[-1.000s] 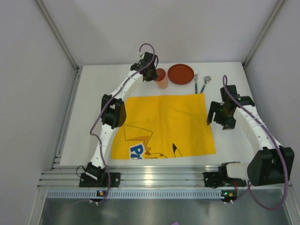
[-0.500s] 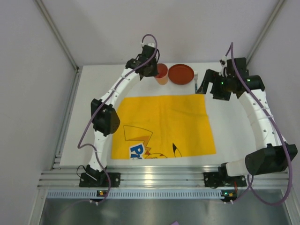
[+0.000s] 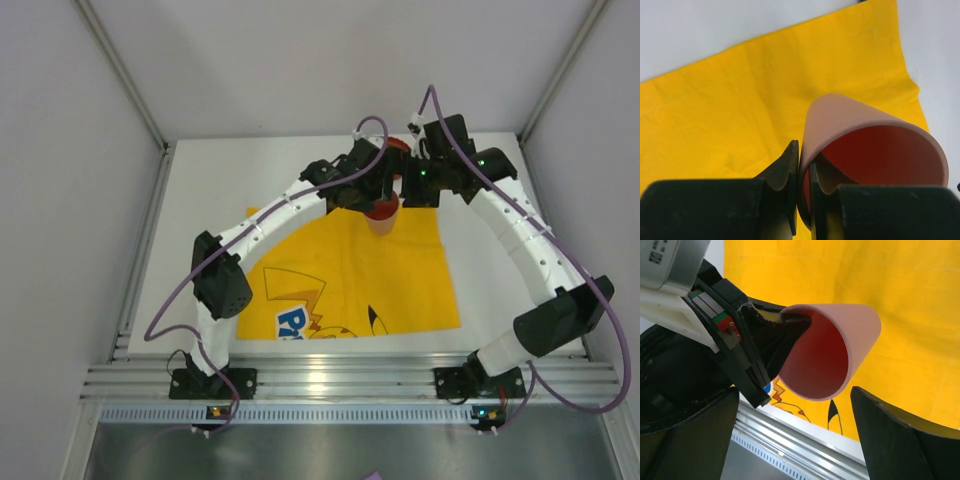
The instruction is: Set the dinner table for one person
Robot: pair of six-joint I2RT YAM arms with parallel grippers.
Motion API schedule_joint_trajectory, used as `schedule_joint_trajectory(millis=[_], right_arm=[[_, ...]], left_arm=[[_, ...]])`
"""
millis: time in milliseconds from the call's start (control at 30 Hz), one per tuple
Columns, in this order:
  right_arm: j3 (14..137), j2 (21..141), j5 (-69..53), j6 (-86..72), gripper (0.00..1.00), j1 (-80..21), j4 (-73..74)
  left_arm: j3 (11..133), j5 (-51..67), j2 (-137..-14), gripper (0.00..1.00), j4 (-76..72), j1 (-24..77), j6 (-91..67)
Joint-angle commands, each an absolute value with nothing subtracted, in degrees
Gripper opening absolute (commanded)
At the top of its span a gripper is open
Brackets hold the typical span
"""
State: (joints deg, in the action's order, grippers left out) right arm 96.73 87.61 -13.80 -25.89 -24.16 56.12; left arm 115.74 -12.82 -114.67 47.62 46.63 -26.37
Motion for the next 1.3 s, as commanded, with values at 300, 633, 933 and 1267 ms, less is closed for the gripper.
schedule_joint_trajectory(millis=[300, 633, 933, 1267], right_arm=[[86.93, 77.36, -5.70, -29.00, 0.90, -24.43, 54.94], [84.03, 72.68, -3.95, -30.23, 0.92, -24.35, 50.80], [83.41, 74.18, -5.71, -31.38, 0.91, -24.52, 48.16], [82.71, 69.61, -5.80, -32.34, 0.92, -24.35, 47.55]], left_arm=[[112.24, -19.34, -102.84, 0.00, 51.42, 49.13, -29.88], [111.97, -18.90, -101.07, 0.00, 51.77, 49.57, -30.59], [113.37, -19.33, -103.71, 0.00, 53.08, 52.99, -30.50], [112.85, -24.52, -106.35, 0.00, 56.16, 53.17, -30.41]])
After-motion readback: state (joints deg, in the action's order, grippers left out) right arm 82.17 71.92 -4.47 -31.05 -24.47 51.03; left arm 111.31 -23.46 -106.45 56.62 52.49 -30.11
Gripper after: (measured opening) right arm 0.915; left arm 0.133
